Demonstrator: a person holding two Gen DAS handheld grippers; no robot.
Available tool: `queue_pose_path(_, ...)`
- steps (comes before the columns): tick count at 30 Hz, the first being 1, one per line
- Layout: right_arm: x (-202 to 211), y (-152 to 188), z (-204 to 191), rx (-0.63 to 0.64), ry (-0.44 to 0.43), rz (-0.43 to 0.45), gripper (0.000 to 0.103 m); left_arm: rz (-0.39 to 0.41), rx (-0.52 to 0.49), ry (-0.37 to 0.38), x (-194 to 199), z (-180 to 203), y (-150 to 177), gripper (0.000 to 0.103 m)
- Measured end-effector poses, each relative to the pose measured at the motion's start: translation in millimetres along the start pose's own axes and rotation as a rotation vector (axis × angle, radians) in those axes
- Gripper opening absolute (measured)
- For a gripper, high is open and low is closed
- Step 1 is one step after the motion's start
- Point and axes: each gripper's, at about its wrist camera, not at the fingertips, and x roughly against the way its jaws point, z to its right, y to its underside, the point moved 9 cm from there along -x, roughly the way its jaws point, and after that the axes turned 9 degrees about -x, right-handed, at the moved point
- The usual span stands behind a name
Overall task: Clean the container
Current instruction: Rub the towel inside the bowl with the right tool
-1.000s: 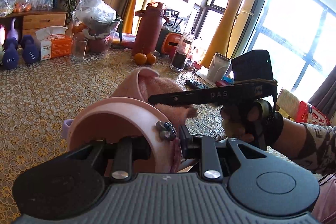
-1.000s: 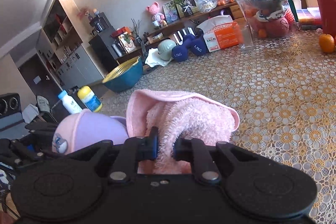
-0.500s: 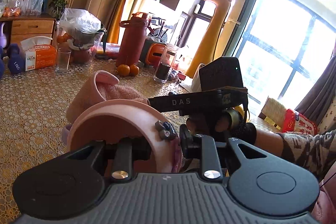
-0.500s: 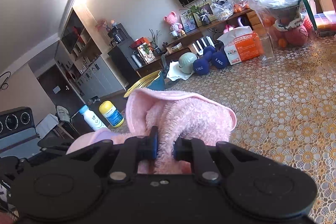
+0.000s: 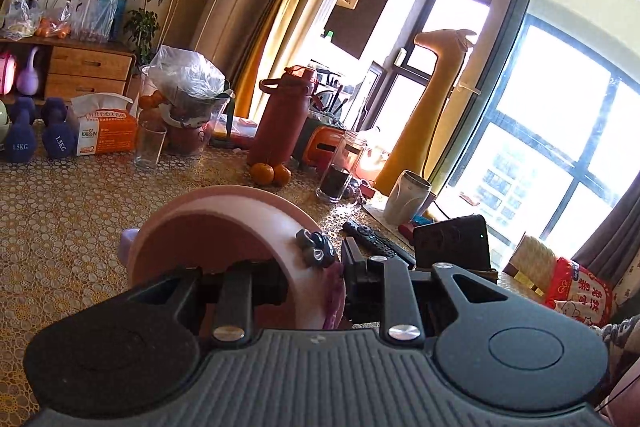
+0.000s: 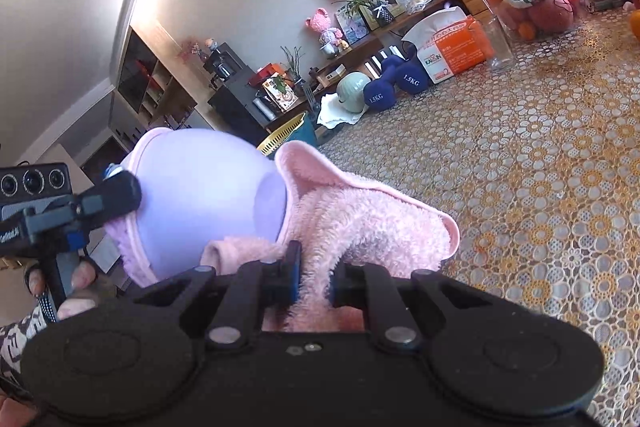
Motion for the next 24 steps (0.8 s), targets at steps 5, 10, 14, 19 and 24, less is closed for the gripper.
queue_pose_path(5, 20.8, -16.1, 10.6, -0.042, 0.013, 0.081, 0.012, -0.021, 0.001, -0.006, -3.0, -0.2, 8.0, 0.025)
queue_pose_path(10, 17.2, -28.4, 4.7, -0.048, -0.013, 0.105, 0.012, -0.014, 0.006, -0.005, -11.4, 2.0, 8.2, 0.025)
queue_pose_path(14, 5.0, -20.5, 5.5, -0.048, -0.003, 0.075, 0.012, -0.010, 0.015, -0.020, -13.0, -4.4, 6.3, 0.024)
queue_pose_path(19, 0.8, -8.5, 7.5, -0.037, 0.019, 0.044, 0.012, -0.024, 0.018, -0.054, -19.8, -16.0, 6.4, 0.024)
queue_pose_path(24, 5.4, 3.5, 6.0, -0.022, 0.029, 0.025, 0.012, -0.040, 0.042, -0.092, -26.1, -30.5, 9.2, 0.024)
